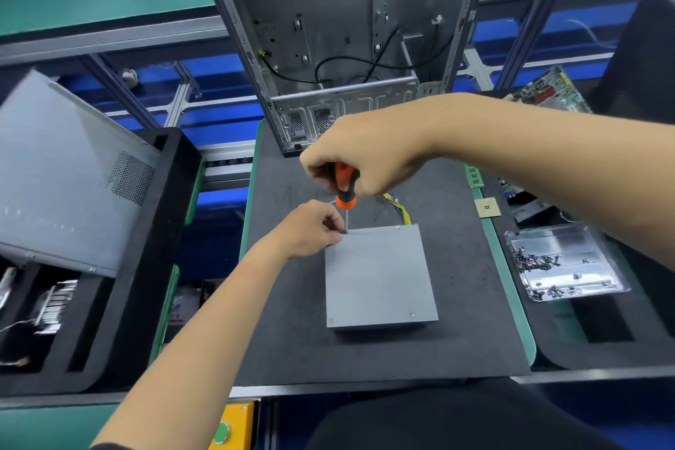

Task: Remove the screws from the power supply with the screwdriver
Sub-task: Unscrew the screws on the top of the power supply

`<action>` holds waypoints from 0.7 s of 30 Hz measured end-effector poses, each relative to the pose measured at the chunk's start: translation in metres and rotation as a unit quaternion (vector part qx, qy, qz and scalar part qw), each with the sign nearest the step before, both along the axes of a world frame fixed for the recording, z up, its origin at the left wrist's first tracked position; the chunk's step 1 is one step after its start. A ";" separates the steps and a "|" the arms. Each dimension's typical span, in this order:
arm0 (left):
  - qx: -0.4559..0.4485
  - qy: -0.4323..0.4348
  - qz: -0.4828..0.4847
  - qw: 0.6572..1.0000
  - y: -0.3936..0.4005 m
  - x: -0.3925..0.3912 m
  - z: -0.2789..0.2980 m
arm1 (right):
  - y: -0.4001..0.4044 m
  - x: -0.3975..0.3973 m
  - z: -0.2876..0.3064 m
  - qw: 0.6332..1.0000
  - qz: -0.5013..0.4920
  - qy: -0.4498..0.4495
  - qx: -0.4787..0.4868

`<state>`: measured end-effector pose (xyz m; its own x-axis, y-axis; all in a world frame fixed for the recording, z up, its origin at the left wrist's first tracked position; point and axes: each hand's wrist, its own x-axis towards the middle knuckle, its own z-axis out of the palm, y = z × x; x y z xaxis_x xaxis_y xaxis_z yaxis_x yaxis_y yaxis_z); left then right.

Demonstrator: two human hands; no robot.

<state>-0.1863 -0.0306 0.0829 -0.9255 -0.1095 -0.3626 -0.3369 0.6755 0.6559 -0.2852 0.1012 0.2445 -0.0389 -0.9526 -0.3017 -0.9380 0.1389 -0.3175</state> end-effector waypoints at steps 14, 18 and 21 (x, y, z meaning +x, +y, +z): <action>0.012 0.010 0.024 1.000 0.000 0.002 -0.005 | 0.000 -0.004 0.002 1.000 0.004 0.028 -0.006; 0.002 0.005 0.012 1.000 0.001 0.001 -0.003 | -0.002 0.006 -0.010 0.983 -0.023 0.180 -0.035; -0.009 0.001 0.007 1.000 0.002 0.000 -0.003 | -0.005 0.005 -0.012 0.984 0.008 0.170 -0.050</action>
